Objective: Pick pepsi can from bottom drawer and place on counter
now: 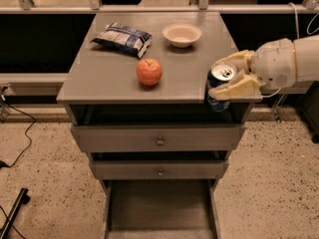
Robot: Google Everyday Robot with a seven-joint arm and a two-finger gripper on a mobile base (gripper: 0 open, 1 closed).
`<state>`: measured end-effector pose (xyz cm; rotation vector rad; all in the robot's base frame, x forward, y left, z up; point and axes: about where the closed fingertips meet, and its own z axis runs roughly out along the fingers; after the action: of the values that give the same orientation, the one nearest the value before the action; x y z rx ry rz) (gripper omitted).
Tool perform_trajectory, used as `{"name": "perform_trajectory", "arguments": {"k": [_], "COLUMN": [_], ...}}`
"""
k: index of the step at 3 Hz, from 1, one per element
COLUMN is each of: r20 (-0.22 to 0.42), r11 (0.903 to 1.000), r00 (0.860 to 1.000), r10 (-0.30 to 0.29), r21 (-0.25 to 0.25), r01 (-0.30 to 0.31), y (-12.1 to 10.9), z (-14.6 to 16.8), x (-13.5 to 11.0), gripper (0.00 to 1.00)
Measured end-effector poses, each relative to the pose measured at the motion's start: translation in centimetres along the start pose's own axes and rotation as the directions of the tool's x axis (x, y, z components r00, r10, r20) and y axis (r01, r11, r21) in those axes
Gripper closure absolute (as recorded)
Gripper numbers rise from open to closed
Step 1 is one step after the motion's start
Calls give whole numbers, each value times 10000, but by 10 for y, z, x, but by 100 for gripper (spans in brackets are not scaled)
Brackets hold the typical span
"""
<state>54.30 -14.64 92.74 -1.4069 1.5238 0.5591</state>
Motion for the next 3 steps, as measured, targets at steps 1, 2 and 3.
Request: {"name": "perform_trajectory", "arguments": {"k": [1, 2, 3], "r20": [196, 449, 446], "r11": [9972, 9851, 9695], "r00": [9974, 9862, 9727], "r10": [693, 1593, 2277], "r21": [281, 587, 830], "r01": [-698, -1618, -2307], "y": [-46, -84, -107], "z": [14, 25, 39], "x": [11, 35, 59], "gripper": [100, 100, 83]}}
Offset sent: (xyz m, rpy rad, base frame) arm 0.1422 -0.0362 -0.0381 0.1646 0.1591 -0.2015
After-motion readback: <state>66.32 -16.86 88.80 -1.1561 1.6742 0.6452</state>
